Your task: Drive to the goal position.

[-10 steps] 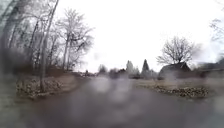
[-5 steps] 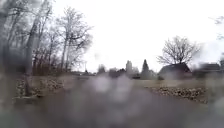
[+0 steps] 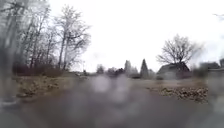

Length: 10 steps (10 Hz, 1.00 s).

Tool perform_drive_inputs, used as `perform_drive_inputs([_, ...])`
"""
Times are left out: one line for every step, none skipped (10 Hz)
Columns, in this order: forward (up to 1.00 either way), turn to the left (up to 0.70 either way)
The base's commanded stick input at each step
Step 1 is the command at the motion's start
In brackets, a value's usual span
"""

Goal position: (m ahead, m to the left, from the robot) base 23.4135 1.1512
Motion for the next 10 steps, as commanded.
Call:
perform_drive_inputs([1.00, 0.00])
perform_drive_inputs([1.00, 0.00])
perform_drive_inputs([1.00, 0.00])
perform_drive_inputs([1.00, 0.00])
perform_drive_inputs([1.00, 0.00])
perform_drive_inputs([1.00, 0.00])
perform_drive_inputs([1.00, 0.00])
perform_drive_inputs([1.00, 0.00])
perform_drive_inputs([1.00, 0.00])
perform_drive_inputs([1.00, 0.00])
